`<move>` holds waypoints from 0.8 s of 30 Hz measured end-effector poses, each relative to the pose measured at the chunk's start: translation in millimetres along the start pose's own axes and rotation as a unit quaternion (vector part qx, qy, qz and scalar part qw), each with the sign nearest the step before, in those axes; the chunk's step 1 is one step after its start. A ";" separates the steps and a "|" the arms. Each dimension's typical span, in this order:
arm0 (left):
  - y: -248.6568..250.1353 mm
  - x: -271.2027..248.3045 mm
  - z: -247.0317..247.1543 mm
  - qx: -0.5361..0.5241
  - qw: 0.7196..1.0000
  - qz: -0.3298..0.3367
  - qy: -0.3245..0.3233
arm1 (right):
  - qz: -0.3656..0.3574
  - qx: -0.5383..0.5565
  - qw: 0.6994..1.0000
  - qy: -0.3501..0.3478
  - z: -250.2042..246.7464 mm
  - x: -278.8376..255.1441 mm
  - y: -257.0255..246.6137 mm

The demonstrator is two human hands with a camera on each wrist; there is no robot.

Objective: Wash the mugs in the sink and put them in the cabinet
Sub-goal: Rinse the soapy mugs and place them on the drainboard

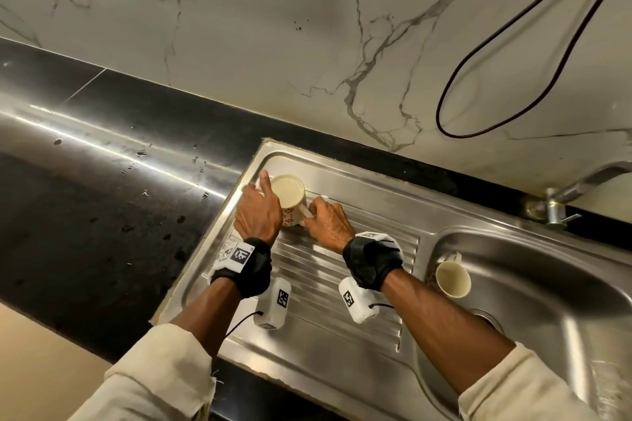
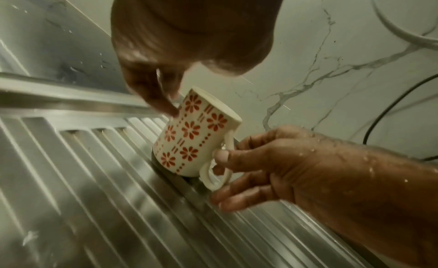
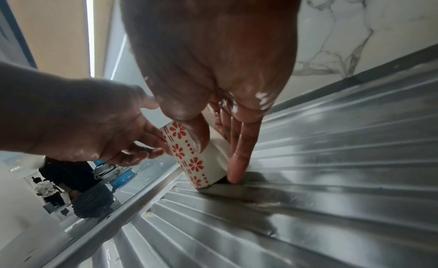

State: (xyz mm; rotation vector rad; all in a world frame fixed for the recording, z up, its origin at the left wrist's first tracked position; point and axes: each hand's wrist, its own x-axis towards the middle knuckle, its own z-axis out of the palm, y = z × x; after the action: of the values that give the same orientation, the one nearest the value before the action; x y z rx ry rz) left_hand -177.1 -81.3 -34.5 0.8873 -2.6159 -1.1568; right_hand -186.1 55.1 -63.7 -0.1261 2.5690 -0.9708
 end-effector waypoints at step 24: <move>69.9 -247.0 182.1 0.119 0.924 0.227 -0.283 | 0.261 -0.133 0.953 -0.078 -75.6 -189.6 272.3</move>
State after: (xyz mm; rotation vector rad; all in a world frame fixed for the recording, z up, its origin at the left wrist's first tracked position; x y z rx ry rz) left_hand -72.7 211.1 -86.0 -0.0877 -3.2143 -1.0921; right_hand -26.7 348.9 -127.8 0.3741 2.3827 -0.3986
